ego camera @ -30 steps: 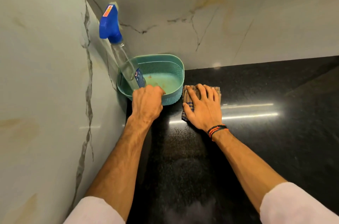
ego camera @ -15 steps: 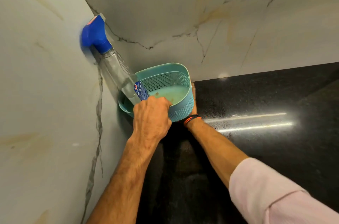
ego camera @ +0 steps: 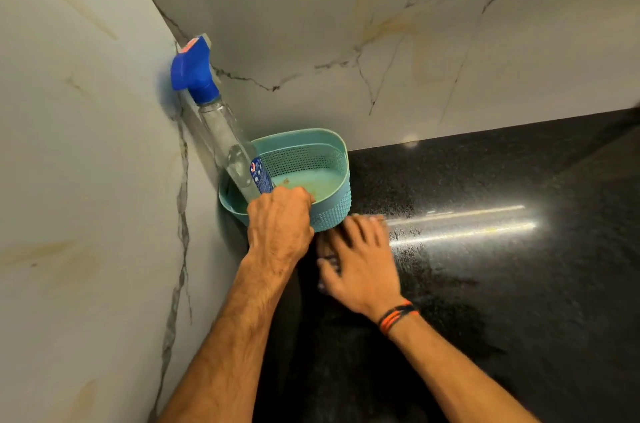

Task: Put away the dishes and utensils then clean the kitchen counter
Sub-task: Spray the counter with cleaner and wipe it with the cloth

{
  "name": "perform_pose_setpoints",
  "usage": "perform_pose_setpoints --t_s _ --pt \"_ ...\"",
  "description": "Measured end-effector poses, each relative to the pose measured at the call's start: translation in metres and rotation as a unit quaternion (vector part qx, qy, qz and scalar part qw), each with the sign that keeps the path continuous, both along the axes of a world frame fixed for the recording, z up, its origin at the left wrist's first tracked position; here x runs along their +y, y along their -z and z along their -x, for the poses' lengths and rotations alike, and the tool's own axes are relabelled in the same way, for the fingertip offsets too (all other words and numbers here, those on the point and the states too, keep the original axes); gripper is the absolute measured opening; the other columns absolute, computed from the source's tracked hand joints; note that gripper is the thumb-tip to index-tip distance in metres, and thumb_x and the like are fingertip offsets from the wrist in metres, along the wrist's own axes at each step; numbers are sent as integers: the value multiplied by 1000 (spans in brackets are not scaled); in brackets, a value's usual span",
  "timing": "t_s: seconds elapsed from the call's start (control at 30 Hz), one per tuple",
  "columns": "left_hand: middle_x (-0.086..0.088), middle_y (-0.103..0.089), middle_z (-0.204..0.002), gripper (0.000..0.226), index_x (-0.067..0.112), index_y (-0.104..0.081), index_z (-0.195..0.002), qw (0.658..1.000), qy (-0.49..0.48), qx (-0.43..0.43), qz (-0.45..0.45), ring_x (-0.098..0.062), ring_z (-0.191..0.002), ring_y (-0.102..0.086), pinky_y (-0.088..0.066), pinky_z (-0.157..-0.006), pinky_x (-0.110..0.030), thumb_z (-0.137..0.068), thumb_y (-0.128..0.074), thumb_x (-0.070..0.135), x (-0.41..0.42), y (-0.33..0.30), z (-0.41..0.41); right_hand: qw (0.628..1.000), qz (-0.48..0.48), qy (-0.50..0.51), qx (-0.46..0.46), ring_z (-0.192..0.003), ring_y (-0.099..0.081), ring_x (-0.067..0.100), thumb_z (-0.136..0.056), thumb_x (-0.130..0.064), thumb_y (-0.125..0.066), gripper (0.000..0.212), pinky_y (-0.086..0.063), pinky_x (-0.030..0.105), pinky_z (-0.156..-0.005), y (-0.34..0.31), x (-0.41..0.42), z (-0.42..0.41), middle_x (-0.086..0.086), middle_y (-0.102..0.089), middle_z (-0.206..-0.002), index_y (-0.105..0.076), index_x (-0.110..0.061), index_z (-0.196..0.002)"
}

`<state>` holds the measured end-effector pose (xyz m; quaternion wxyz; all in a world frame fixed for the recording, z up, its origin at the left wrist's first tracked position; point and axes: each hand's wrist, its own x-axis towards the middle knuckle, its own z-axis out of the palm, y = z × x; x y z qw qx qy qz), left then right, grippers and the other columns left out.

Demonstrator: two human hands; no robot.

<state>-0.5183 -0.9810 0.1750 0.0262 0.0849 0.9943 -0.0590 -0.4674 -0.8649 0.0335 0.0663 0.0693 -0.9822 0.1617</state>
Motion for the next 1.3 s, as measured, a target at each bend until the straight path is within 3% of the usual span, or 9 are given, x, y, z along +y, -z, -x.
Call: perform_pose_setpoints --t_s 0.13,0.57,0.63,0.7,0.8,0.9,1.0,1.1,1.3 --pt "-9 -69 -101 23 16 -67 -105 1000 9 -13 25 -32 -98 -66 -48 -77 -38 -86 -57 8 -1 11 -5 995 -65 77 -16 -133 -40 31 -85 -57 -49 65 -24 50 -116 6 59 24 8 -49 -142 -52 -27 -142" --pt "-7 -71 -97 26 20 -68 -106 999 2 -44 11 -31 -94 -68 -51 -75 -38 -82 -62 14 8 35 -1 994 -79 72 -34 -137 -33 31 -87 -62 -29 67 -20 48 -116 9 75 111 9 -41 -151 -47 -32 -144" --pt "-4 -70 -103 39 22 -67 -113 1000 11 -3 -29 -29 -98 -67 -51 -78 -38 -76 -67 12 4 45 -2 994 -79 72 -40 -138 -32 32 -85 -64 -21 73 -18 48 -116 7 77 123 9 -39 -152 -46 -33 -145" --pt "-6 -63 -124 62 15 -61 -126 993 28 71 -93 -28 -115 -59 -48 -91 -41 -66 -67 3 1 52 -12 994 -83 67 -39 -137 -32 33 -83 -65 -17 76 -19 48 -116 6 78 133 10 -39 -152 -45 -34 -146" --pt "-10 -53 -138 64 8 -60 -129 959 71 164 -219 -29 -128 -48 -38 -106 -43 -66 -61 2 13 65 -53 994 -85 56 -33 -133 -34 34 -82 -66 -17 77 -20 49 -114 7 82 141 11 -40 -149 -47 -32 -145" --pt "-5 -55 -137 56 9 -61 -128 946 62 85 -306 -23 -128 -50 -39 -108 -39 -71 -62 10 39 91 -99 994 -88 48 -36 -134 -33 34 -82 -66 -18 77 -17 48 -115 7 83 141 9 -39 -150 -46 -32 -145" --pt "-5 -52 -142 54 8 -58 -133 949 0 12 -314 -21 -132 -47 -38 -112 -39 -80 -55 14 55 121 -126 994 -86 39 -49 -141 -29 33 -83 -66 -23 75 -15 49 -118 9 86 129 7 -34 -157 -43 -34 -147" --pt "-8 -49 -145 53 5 -55 -136 944 -19 -3 -329 -22 -135 -44 -32 -115 -35 -83 -51 12 62 130 -138 995 -86 28 -52 -147 -25 30 -83 -67 -20 77 -14 51 -119 12 92 95 4 -30 -161 -39 -34 -150" --pt "-5 -34 -156 58 9 -41 -147 938 -34 -20 -344 -17 -144 -29 -23 -120 -34 -90 -50 7 68 126 -166 998 -59 11 -33 -144 -32 32 -87 -61 -37 69 -19 53 -118 13 97 0 6 -41 -155 -46 -27 -147"
